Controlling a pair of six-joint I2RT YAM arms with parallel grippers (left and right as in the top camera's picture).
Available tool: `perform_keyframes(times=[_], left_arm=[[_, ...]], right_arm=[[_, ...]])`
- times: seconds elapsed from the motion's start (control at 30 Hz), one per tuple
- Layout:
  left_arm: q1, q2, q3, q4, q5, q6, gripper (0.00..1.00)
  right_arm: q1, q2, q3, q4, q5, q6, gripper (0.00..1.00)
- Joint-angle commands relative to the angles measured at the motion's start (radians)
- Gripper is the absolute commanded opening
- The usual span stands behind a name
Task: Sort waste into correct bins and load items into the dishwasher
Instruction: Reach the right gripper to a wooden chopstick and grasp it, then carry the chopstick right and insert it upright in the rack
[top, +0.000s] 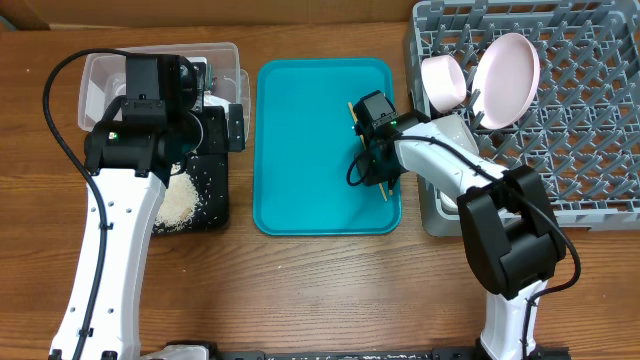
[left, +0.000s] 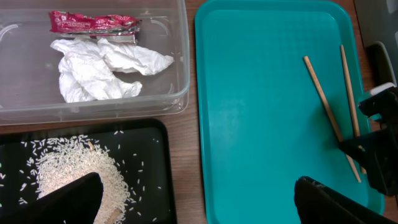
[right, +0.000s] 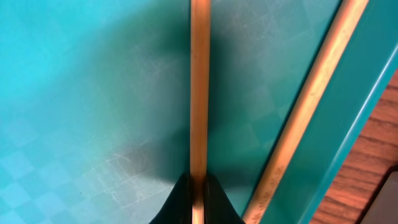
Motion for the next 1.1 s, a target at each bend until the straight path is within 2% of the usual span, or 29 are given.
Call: perform_keyframes(times=[0.0, 0.1, 0.23, 0.37, 0.5, 0.73, 0.87, 1.07], left_arm=[[0.002, -0.006, 0.020, 0.002, 0.004, -0.014, 1.00], [0.002, -0.006, 0.020, 0.002, 0.004, -0.014, 1.00], [0.002, -0.006, 0.020, 0.002, 0.004, -0.014, 1.00], [0.002, -0.006, 0.020, 0.002, 0.004, -0.014, 1.00], [0.002, -0.006, 0.020, 0.002, 0.004, -0.014, 1.00], [0.002, -0.006, 0.021, 0.002, 0.004, -0.014, 1.00], [0.002, -0.006, 0.021, 0.002, 0.004, -0.014, 1.00], [0.002, -0.006, 0.021, 0.002, 0.004, -0.014, 1.00]], right_arm=[[0.015, 0.017, -0.014, -0.016, -0.013, 0.007, 0.04], [0.016, 0.016, 0.012, -0.050, -0.044, 0.007, 0.04], [0.016, -0.012, 0.130, -0.184, -0.095, 0.007, 0.04], [0.016, -0.107, 0.290, -0.343, -0.105, 0.008, 0.04], [-0.003, -0.233, 0.380, -0.424, -0.050, 0.069, 0.04], [-0.154, -0.393, 0.359, -0.586, 0.101, 0.135, 0.04], [-0.252, -0.402, 0.314, -0.645, 0.151, 0.135, 0.04], [-0.359, -0.396, 0.185, -0.632, 0.197, 0.086, 0.04]])
